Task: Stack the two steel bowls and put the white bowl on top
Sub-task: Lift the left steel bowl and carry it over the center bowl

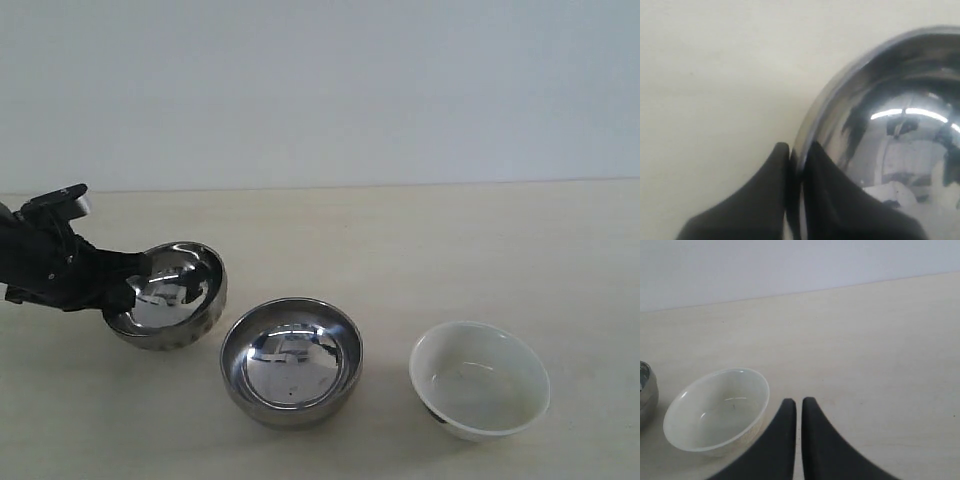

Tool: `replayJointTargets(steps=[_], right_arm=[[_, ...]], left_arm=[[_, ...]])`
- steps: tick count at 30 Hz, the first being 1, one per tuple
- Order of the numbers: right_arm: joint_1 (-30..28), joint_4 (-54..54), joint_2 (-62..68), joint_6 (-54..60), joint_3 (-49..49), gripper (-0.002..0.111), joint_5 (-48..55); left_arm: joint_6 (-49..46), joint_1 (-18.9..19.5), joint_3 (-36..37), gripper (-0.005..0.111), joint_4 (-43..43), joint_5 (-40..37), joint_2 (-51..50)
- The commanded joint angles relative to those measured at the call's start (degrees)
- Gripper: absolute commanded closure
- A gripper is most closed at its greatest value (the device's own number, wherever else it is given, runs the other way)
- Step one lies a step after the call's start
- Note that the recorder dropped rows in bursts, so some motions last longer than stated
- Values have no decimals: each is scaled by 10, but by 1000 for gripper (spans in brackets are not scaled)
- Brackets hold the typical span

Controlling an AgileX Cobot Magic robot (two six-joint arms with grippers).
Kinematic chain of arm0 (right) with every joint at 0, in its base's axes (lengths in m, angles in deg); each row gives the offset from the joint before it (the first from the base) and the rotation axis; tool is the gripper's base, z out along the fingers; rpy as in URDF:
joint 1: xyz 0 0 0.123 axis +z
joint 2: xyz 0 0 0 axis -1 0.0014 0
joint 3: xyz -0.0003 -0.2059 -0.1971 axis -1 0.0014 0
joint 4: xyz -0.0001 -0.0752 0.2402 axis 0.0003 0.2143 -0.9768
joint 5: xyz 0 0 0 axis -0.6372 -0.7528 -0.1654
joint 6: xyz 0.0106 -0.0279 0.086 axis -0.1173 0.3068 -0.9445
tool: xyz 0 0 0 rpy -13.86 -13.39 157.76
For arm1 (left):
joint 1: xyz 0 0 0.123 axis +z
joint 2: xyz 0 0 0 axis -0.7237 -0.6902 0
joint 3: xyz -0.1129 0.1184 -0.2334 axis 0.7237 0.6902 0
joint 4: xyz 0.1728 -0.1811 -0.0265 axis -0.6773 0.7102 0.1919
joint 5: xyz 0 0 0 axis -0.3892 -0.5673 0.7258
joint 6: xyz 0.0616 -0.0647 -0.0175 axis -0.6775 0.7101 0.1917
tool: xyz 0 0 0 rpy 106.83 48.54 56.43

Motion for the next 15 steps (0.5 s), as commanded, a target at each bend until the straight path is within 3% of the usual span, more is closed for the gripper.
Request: replayJointTargets(steps=[1,15], right_arm=[[-2,0,-3,-4,0,108,-4],[-2,0,-3,-4,0,108,-4]], left_arm=[[-10,-1,-2,103,-2,-7,-1],[-12,-1,-2,103,-1,-66,93]])
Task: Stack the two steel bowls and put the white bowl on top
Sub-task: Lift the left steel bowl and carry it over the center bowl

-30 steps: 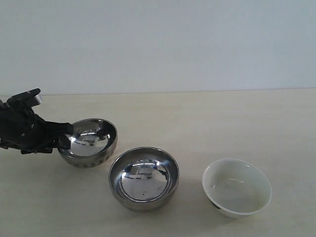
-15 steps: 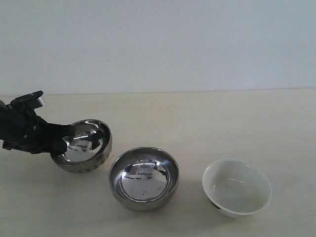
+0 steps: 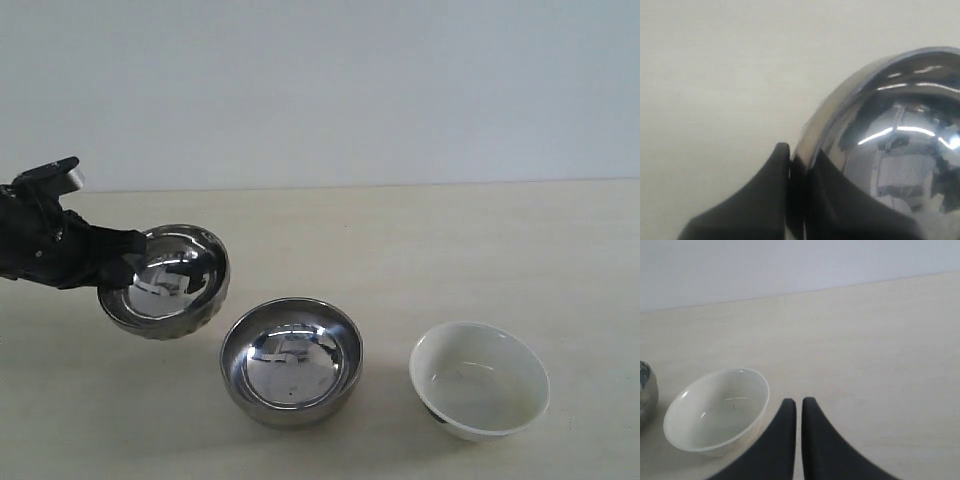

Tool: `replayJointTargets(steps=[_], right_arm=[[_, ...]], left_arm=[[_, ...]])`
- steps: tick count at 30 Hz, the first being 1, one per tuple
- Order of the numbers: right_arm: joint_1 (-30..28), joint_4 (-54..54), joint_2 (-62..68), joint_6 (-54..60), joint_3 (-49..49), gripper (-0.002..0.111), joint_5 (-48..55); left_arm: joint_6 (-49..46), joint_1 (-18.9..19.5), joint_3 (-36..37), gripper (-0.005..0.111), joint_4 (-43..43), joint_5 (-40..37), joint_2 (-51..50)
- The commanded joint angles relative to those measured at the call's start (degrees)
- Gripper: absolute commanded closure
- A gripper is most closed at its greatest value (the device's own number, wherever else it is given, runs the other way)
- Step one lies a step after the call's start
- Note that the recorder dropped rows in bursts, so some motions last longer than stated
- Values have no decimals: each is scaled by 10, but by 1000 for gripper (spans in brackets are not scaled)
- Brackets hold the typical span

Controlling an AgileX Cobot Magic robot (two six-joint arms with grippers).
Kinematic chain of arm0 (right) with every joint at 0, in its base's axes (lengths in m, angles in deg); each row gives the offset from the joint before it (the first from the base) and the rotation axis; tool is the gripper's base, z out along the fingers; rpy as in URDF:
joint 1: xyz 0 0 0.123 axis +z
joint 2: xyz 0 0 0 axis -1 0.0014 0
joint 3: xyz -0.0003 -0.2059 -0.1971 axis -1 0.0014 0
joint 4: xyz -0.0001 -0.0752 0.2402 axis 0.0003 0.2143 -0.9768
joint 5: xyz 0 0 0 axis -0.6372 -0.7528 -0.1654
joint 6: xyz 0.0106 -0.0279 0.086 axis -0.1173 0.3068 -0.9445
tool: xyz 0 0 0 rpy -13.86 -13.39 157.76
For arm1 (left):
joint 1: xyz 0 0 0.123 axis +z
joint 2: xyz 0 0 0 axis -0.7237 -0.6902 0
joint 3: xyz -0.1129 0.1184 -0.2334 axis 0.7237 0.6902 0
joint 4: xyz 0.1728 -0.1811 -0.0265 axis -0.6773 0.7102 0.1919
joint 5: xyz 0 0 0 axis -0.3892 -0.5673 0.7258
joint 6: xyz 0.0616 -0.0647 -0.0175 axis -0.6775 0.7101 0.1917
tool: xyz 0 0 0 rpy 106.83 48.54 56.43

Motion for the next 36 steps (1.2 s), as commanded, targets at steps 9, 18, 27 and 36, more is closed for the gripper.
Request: replayJointTargets(steps=[9,18,27,36], right_arm=[[-2,0,-3,-4,0,108,-4],[-2,0,-3,-4,0,108,-4],[-2,0,-3,-4,0,108,-4],[-2,0,-3,-4,0,108,-4]], left_arm=[[-4,-1,-11,103,0,-133,76],[28,-7,-74,103,-1,-281,76],[40,-92,-74,103,-6,-207,76],[78,-121,-87,103,-39,-224,76]])
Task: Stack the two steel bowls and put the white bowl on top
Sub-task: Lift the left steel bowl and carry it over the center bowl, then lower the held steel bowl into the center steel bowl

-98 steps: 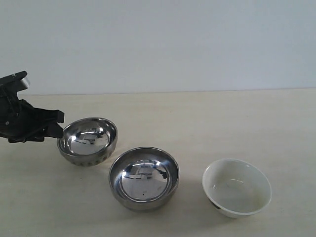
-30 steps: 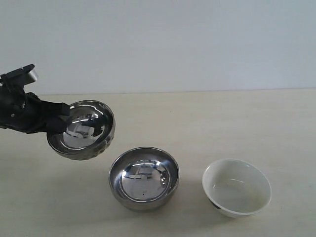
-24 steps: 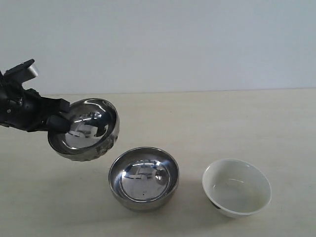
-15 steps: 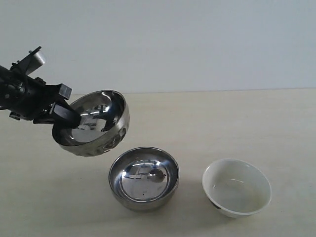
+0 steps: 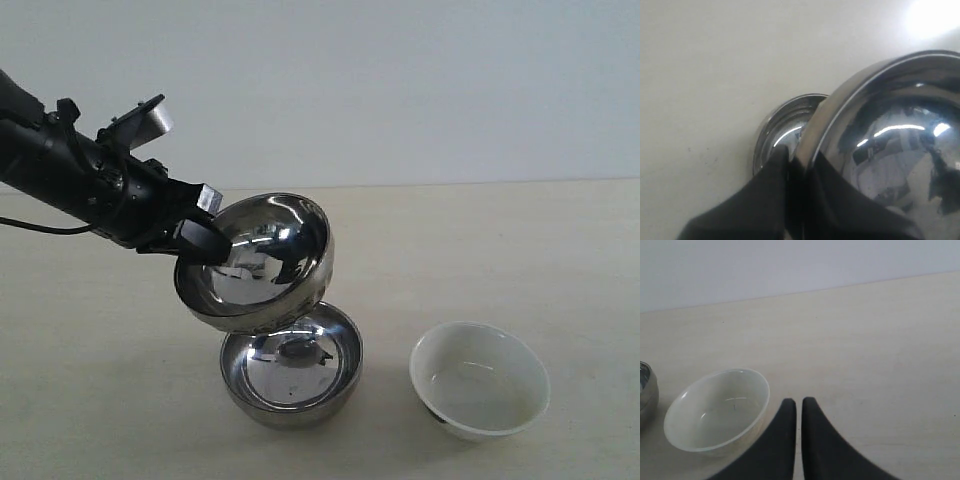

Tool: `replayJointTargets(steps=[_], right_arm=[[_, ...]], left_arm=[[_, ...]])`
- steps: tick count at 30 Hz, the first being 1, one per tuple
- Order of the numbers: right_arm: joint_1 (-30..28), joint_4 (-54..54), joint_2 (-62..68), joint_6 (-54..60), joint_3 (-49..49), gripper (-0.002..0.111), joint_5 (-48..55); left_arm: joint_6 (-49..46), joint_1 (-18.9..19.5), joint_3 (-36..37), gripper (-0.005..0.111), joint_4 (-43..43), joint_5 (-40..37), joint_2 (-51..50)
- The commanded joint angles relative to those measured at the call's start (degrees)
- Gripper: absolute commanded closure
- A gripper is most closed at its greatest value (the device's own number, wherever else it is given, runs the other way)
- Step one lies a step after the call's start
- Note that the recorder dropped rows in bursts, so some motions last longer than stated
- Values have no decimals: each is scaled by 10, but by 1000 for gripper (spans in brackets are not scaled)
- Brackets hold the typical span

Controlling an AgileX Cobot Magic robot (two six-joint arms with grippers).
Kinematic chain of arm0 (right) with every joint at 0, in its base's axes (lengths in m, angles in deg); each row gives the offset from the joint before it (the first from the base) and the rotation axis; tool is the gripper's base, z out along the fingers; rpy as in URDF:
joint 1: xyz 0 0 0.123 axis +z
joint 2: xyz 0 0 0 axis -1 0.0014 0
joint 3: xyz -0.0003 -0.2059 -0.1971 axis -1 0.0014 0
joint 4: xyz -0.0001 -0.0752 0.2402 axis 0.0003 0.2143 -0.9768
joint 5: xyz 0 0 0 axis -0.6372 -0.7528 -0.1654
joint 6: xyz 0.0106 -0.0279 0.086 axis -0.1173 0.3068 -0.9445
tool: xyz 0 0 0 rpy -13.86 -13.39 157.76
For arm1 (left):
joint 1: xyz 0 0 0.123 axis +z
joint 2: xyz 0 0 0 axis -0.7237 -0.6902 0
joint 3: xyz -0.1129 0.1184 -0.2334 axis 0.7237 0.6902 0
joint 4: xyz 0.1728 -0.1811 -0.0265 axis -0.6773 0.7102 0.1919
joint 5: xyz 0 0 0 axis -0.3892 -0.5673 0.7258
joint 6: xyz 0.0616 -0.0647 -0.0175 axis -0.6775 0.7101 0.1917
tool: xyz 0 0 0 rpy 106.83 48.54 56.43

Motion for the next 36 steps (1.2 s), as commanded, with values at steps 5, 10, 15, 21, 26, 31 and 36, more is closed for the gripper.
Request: replayJointTargets(steps=[5,10,15,21,26,31,36], right_arm=[[-2,0,-3,-1,0,108,-4],[-2,0,-3,-1,0,108,-4],[-2,0,-3,-1,0,108,-4],[-2,0,-3,-1,0,108,-4],[-2,0,-3,-1,0,108,-4],[-2,0,-3,-1,0,108,-4],[-2,0,-3,-1,0,108,-4]], left_arm=[[88,-6,-11,103,-94,-5,7],[90,-13,-11,103,-87,0,-3],[90,-38,-12,103,-87,21,-30],[90,-53,-32,103,-82,20,-65],[90,-53,-32,103,-79,26,-85],[85,-53,-32,103,-79,30,-96],[75,-53,-32,103,-79,30,-96]])
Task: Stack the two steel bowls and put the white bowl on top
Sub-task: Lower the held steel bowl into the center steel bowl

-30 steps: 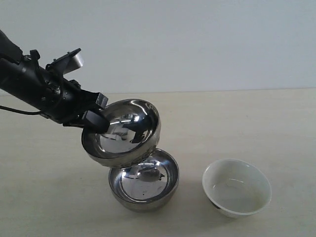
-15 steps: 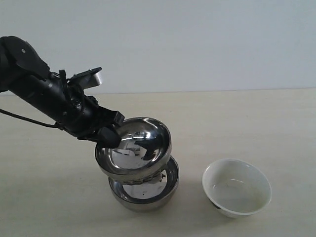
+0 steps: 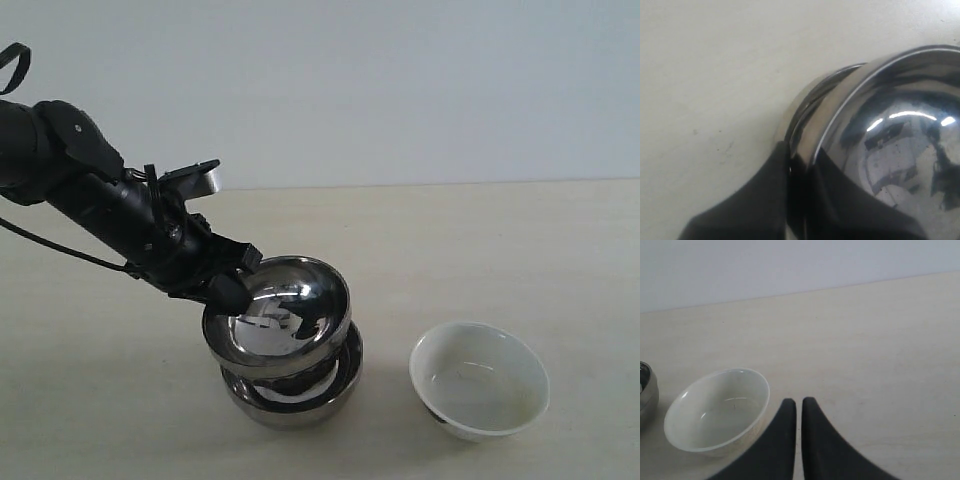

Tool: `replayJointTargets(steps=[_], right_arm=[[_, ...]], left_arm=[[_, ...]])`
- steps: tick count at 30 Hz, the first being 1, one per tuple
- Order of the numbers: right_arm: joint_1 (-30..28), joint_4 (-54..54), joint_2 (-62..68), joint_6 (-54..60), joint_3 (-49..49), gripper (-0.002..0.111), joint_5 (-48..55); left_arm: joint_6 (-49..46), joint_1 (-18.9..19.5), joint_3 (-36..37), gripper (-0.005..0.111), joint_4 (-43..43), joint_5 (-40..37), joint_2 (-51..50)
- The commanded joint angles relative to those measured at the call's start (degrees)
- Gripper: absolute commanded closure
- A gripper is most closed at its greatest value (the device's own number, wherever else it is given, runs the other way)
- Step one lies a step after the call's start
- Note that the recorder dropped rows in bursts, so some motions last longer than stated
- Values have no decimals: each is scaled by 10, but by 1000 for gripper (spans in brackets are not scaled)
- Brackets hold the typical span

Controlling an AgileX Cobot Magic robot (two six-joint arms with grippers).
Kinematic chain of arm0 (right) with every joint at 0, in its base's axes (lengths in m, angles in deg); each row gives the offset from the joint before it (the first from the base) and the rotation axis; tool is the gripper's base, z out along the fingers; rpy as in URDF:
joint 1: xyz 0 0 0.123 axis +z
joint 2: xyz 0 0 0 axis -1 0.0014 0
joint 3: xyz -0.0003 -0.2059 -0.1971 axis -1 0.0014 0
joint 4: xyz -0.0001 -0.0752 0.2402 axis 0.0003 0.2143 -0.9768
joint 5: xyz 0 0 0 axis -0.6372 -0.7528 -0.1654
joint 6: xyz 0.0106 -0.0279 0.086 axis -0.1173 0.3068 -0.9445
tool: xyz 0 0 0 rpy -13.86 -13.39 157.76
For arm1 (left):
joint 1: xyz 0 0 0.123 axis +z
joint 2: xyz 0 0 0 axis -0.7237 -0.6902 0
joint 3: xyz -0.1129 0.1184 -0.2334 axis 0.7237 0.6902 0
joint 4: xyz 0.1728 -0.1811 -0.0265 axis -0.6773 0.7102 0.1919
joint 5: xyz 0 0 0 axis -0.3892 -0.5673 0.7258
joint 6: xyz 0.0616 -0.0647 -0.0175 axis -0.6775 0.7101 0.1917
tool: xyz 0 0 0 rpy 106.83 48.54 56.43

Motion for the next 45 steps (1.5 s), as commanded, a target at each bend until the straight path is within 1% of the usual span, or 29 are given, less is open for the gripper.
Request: replayJointTargets(steps=[1,10,18,19,21,24,25,27,36,45], right_arm=[[-2,0,-3,-1,0,108,-4],[-2,0,-3,-1,0,108,-4],[-2,0,-3,-1,0,108,-4],[-2,0,-3,-1,0,108,-4],[-2,0,-3,-1,0,108,-4],[-2,0,-3,-1,0,108,-4],[-2,0,-3,-1,0,108,-4],[-2,0,-3,-1,0,108,-4],[-2,0,-3,-1,0,108,-4],[-2,0,-3,-1,0,108,-4]], left_arm=[[-5,-3,-4,103,11,0,0],[-5,-18,-4,103,11,0,-17],[-8,-17,-4,103,7,13,-28],[-8,-17,-4,100,7,13,-28],[-8,-17,-4,91,7,13,-28],[-8,-17,-4,70,9,13,-28],[-8,-17,-4,65,9,13,-28],[-8,-17,-4,61,11,13,-28],[-8,-17,-15,61,11,8,-28],[7,-17,-63,61,11,-61,-28]])
